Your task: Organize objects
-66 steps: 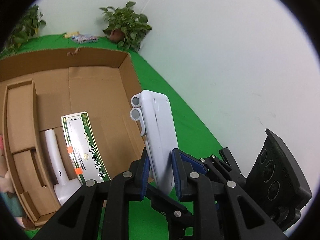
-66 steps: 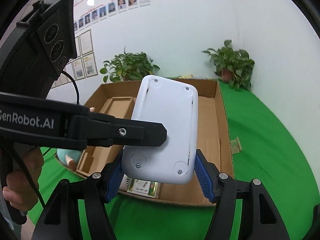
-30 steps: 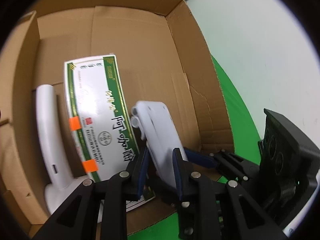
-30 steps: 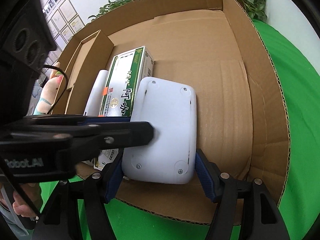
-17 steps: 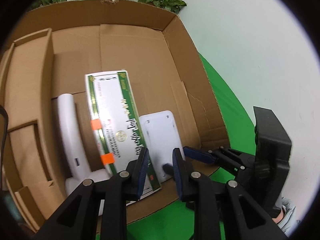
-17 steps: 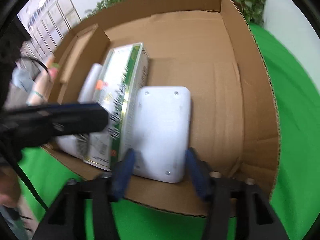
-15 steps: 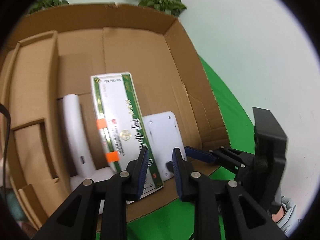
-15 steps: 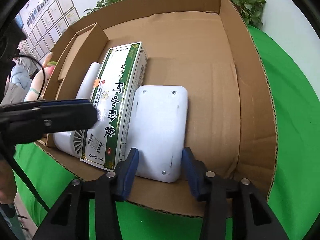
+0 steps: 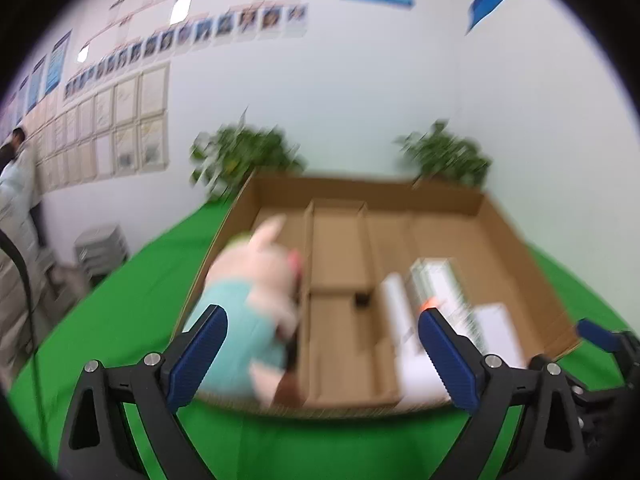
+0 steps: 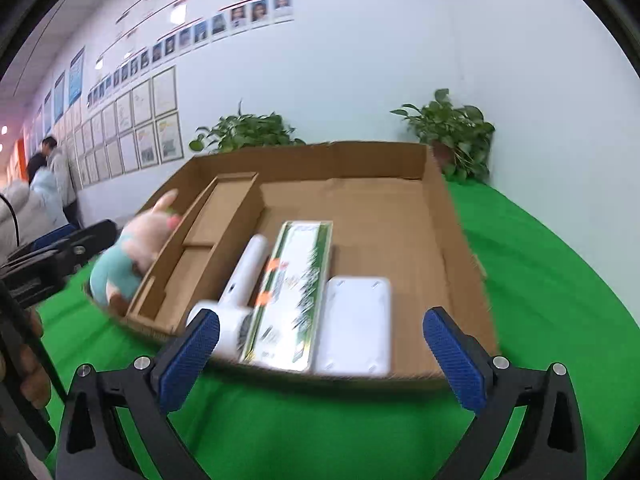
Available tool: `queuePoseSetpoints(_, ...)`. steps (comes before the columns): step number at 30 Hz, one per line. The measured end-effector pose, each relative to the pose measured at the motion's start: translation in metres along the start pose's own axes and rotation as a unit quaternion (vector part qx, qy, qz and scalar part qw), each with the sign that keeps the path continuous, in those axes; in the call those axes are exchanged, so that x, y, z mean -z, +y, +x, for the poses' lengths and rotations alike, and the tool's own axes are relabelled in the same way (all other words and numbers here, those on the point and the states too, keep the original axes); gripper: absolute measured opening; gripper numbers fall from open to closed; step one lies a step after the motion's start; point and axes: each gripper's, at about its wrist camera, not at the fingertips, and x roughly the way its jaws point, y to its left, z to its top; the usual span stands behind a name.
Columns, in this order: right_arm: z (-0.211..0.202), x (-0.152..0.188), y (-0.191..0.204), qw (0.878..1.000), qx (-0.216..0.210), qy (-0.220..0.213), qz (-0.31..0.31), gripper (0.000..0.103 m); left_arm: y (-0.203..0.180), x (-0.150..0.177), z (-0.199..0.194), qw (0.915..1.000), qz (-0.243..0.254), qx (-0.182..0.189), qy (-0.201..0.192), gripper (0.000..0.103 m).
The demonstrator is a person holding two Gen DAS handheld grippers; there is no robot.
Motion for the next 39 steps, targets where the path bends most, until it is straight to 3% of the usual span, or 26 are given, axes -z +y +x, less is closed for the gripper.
queuePoseSetpoints(2,0.003,0.007,0.008,1.0,0.008,0.003,-0.005,0.103,-0.002,0.017,0.018,0.9995,-0.006,0.007,0.031,0.097)
queuePoseSetpoints(8,0.02,0.018,0.014,0.998,0.053,0.008,0.011,0.103,-0.021,0.038,0.055,0.9966,0.052,-0.021,0.06,0.097)
queuePoseSetpoints(18,0.049,0.026,0.021,0.996,0.076,0.047,0.01,0.103,-0.015,0.042,0.059,0.9972,0.045,-0.023,0.054,0.102)
queuePoseSetpoints(39,0.047,0.024,0.024,0.996,0.078,0.05,0.009,0.103,-0.015,0.043,0.056,0.9972,0.044,-0.02,0.056,0.102)
